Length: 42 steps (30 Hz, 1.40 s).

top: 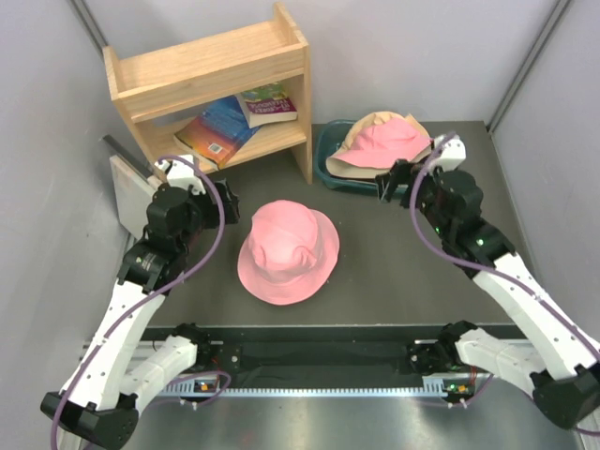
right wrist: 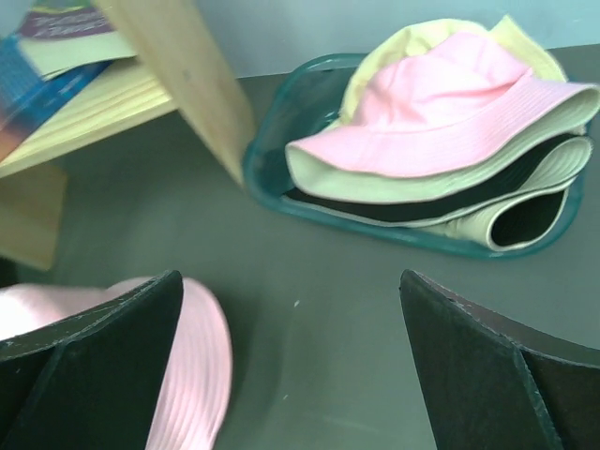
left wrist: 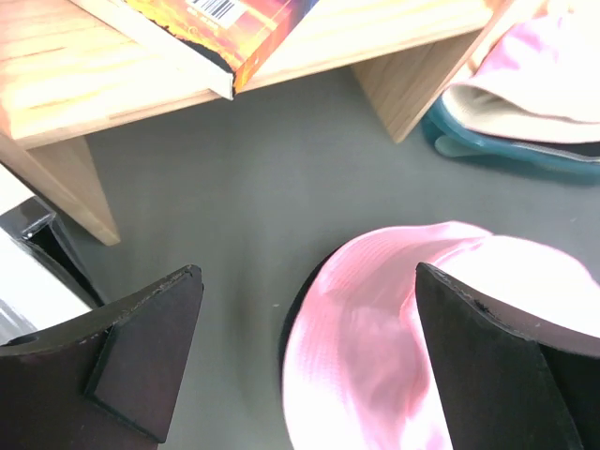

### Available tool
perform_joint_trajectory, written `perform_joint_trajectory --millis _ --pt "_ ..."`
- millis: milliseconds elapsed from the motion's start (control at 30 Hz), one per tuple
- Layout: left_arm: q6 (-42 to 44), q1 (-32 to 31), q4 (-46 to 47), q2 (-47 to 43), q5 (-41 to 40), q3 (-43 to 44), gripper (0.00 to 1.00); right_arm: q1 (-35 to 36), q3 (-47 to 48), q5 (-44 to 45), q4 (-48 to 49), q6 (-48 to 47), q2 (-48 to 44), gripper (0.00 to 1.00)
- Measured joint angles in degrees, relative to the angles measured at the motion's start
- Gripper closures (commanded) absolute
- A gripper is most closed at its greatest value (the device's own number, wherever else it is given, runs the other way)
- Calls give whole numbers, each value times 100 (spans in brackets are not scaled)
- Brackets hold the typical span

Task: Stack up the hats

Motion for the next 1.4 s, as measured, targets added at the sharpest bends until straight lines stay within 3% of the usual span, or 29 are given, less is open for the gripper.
perform_joint_trajectory --millis 400,700,967,1400 --pt "592 2 289 -13 -273 -654 1 -1912 1128 -1211 479 52 2739 10" --pt "623 63 496 -15 -140 -946 1 -2376 1965 -1528 776 238 4245 14" --pt "638 131 588 -50 -92 -977 1 -2422 2457 -1471 780 348 4846 15" --pt "640 149 605 -52 -48 -1016 1 -2505 2328 -1370 804 448 4870 15"
